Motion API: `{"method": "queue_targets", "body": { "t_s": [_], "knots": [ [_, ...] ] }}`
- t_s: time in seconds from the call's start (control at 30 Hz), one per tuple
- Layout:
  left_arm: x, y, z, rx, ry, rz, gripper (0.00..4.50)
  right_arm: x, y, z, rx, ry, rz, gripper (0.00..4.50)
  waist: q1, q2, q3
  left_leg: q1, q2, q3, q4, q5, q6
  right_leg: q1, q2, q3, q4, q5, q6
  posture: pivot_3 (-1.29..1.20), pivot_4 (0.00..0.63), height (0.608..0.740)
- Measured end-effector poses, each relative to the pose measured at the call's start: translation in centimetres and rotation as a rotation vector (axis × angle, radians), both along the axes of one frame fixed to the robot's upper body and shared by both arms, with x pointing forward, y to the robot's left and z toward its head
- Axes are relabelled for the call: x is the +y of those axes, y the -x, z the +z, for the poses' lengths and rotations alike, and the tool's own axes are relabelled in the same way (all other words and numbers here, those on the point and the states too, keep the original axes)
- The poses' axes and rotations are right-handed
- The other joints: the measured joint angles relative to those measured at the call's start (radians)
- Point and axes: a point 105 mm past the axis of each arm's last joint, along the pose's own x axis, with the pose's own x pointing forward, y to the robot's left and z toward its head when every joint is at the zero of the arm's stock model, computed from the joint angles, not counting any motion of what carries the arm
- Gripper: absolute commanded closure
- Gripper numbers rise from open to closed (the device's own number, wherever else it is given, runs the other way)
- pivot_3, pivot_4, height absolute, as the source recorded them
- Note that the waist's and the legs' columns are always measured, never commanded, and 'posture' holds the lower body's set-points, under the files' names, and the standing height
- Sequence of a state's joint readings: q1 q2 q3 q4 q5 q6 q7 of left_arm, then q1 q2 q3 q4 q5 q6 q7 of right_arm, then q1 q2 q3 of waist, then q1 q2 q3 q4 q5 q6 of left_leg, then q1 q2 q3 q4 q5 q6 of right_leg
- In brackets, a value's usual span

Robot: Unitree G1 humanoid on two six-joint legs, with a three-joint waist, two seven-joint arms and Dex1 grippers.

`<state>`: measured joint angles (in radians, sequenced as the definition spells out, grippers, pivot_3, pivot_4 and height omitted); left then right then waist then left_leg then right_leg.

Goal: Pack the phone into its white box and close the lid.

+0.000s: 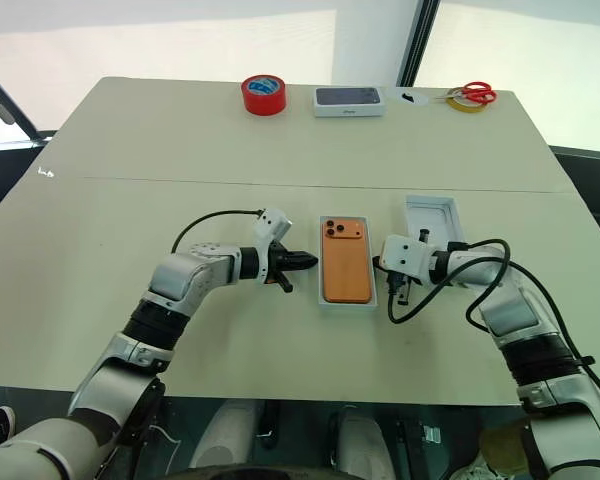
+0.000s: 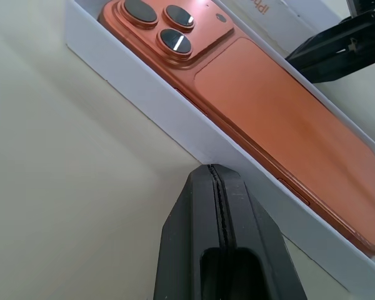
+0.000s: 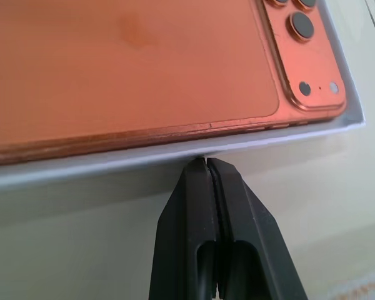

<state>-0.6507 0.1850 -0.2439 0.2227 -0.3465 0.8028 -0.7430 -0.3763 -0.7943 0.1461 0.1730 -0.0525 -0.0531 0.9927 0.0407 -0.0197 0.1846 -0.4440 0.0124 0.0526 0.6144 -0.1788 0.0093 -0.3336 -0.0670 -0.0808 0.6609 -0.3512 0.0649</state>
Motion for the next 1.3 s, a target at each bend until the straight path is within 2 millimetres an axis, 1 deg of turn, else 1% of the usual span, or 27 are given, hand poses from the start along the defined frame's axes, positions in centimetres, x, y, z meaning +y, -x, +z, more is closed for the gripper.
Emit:
{"method": "queue_targets", "body": {
  "t_s": [0.17, 0.23, 0.27, 0.33, 0.37, 0.47, 0.53, 0.57, 0.6, 0.67, 0.7, 0.73, 0.83, 0.93, 1.07, 1.13, 1.23, 1.3],
  "knots": [
    [0.3, 0.1, -0.1, 0.0, -0.007, -0.01, 4.5, -1.3, 0.4, 0.0, 0.007, 0.025, -0.019, 4.46, -0.001, 0.0, 0.0, 0.0, 0.0, 0.0, 0.0, 0.0, 0.0, 0.0, 0.0, 0.0, 0.0, 0.0, 0.0, 0.0, 0.15, 0.74],
    [0.9, 0.0, -0.2, -0.016, -0.018, -0.001, 4.5, -1.9, 0.6, 0.2, 0.042, -0.013, -0.058, 4.46, -0.004, 0.0, 0.0, 0.0, 0.0, 0.0, 0.0, 0.0, 0.0, 0.0, 0.0, 0.0, 0.0, 0.0, 0.0, 0.0, 0.15, 0.74],
    [1.2, -0.1, -0.2, -0.024, -0.02, 0.003, 4.5, -2.0, 0.6, 0.3, 0.054, -0.028, -0.069, 4.23, -0.004, 0.0, 0.0, 0.0, 0.0, 0.0, 0.0, 0.0, 0.0, 0.0, 0.0, 0.0, 0.0, 0.0, 0.0, 0.0, 0.15, 0.74],
    [2.1, -0.5, 0.0, -0.036, -0.012, 0.032, 3.98, -2.0, 0.7, 0.6, 0.098, -0.084, -0.097, 3.63, -0.008, 0.001, 0.001, 0.001, 0.001, 0.0, 0.0, 0.0, 0.0, -0.001, 0.001, 0.0, 0.0, 0.0, 0.0, 0.0, 0.15, 0.74],
    [2.8, -0.7, 0.2, -0.049, -0.003, 0.044, 3.7, -1.9, 0.7, 0.9, 0.109, -0.101, -0.105, 3.16, -0.012, 0.001, 0.001, 0.001, 0.002, 0.0, -0.001, 0.0, 0.001, -0.001, 0.001, 0.0, 0.0, 0.0, 0.0, 0.0, 0.15, 0.74],
    [5.2, -1.0, 0.9, -0.162, -0.022, 0.056, 2.27, -1.8, 0.3, 1.9, 0.121, -0.158, -0.153, 1.64, -0.026, 0.003, 0.002, 0.0, 0.002, 0.0, -0.002, 0.0, 0.0, -0.002, 0.001, 0.0, 0.0, 0.0, 0.0, 0.0, 0.15, 0.74],
    [6.7, -0.7, 1.7, -0.253, -0.029, 0.033, 1.27, -2.1, -0.6, 3.7, 0.115, -0.236, -0.232, 0.6, -0.03, 0.005, 0.003, 0.0, 0.002, 0.0, -0.001, 0.0, 0.0, -0.002, 0.001, 0.001, 0.0, 0.0, 0.0, 0.0, 0.15, 0.74],
    [6.8, -0.5, 2.0, -0.284, -0.027, 0.017, 1.27, -2.3, -0.9, 4.4, 0.109, -0.259, -0.261, 0.6, -0.03, 0.005, 0.003, 0.0, 0.002, 0.0, -0.002, 0.0, 0.0, -0.002, 0.001, 0.001, 0.0, 0.0, 0.0, 0.0, 0.15, 0.74],
    [7.1, -0.1, 2.9, -0.355, -0.015, -0.015, 1.27, -2.4, -1.6, 5.4, 0.096, -0.287, -0.304, 0.6, -0.03, 0.005, 0.003, 0.0, 0.002, 0.0, -0.002, -0.001, 0.0, -0.003, 0.001, 0.001, 0.0, 0.0, -0.001, 0.0, 0.15, 0.74],
    [7.5, 0.7, 4.2, -0.458, 0.027, -0.051, 1.27, -2.9, -2.4, 6.6, 0.085, -0.306, -0.389, 0.6, -0.03, 0.005, 0.003, 0.0, 0.002, 0.0, -0.002, -0.002, -0.002, -0.003, 0.001, 0.001, 0.0, 0.0, -0.001, 0.0, 0.15, 0.74],
    [8.0, 1.1, 4.8, -0.508, 0.059, -0.066, 1.27, -3.3, -2.6, 6.6, 0.118, -0.319, -0.455, 0.6, -0.028, 0.005, 0.003, 0.0, 0.002, -0.001, -0.003, -0.002, -0.002, -0.004, 0.001, 0.001, -0.001, 0.0, -0.001, 0.0, 0.15, 0.74],
    [8.4, 1.3, 5.0, -0.529, 0.066, -0.071, 1.27, -3.5, -2.6, 6.3, 0.151, -0.328, -0.493, 0.6, -0.027, 0.005, 0.003, -0.001, 0.002, -0.001, -0.003, -0.002, -0.002, -0.004, 0.001, 0.0, -0.002, 0.0, -0.001, 0.0, 0.15, 0.74],
    [9.8, 2.0, 5.3, -0.572, 0.082, -0.089, 1.27, -3.5, -1.9, 4.3, 0.314, -0.368, -0.627, 0.6, -0.031, 0.006, 0.003, -0.003, 0.002, 0.0, -0.004, -0.002, 0.001, -0.005, 0.0, 0.001, -0.004, 0.0, -0.001, 0.0, 0.15, 0.74],
    [9.9, 2.8, 5.5, -0.601, 0.094, -0.13, 1.27, -3.2, -1.3, 3.4, 0.416, -0.345, -0.729, 0.6, -0.033, 0.008, 0.004, -0.007, 0.002, 0.0, -0.003, -0.002, 0.002, -0.007, 0.0, 0.001, -0.004, 0.0, -0.001, 0.0, 0.15, 0.74],
    [10.0, 3.2, 5.3, -0.62, 0.097, -0.136, 1.27, -2.6, -0.5, 3.4, 0.518, -0.309, -0.804, 0.6, -0.036, 0.008, 0.004, -0.007, 0.002, 0.0, -0.004, -0.002, 0.002, -0.007, 0.0, 0.001, -0.004, 0.0, -0.001, 0.0, 0.15, 0.74],
    [9.9, 3.5, 5.0, -0.626, 0.106, -0.134, 1.27, -2.3, -0.4, 4.0, 0.551, -0.312, -0.845, 0.6, -0.04, 0.009, 0.004, -0.007, 0.002, 0.0, -0.003, -0.002, 0.003, -0.008, 0.0, 0.001, -0.004, 0.0, -0.001, 0.0, 0.15, 0.74],
    [9.8, 3.9, 4.8, -0.639, 0.118, -0.136, 1.27, -1.4, -0.4, 4.9, 0.572, -0.319, -0.861, 0.6, -0.046, 0.009, 0.004, -0.007, 0.002, 0.0, -0.004, -0.002, 0.003, -0.008, 0.0, 0.001, -0.004, 0.0, -0.001, 0.0, 0.15, 0.74],
    [9.7, 4.1, 4.9, -0.653, 0.119, -0.142, 1.27, -0.8, -0.3, 4.7, 0.596, -0.319, -0.853, 0.6, -0.05, 0.009, 0.004, -0.007, 0.002, 0.0, -0.004, -0.002, 0.003, -0.008, 0.0, 0.001, -0.004, 0.0, -0.001, 0.0, 0.15, 0.74]
  ]
}}
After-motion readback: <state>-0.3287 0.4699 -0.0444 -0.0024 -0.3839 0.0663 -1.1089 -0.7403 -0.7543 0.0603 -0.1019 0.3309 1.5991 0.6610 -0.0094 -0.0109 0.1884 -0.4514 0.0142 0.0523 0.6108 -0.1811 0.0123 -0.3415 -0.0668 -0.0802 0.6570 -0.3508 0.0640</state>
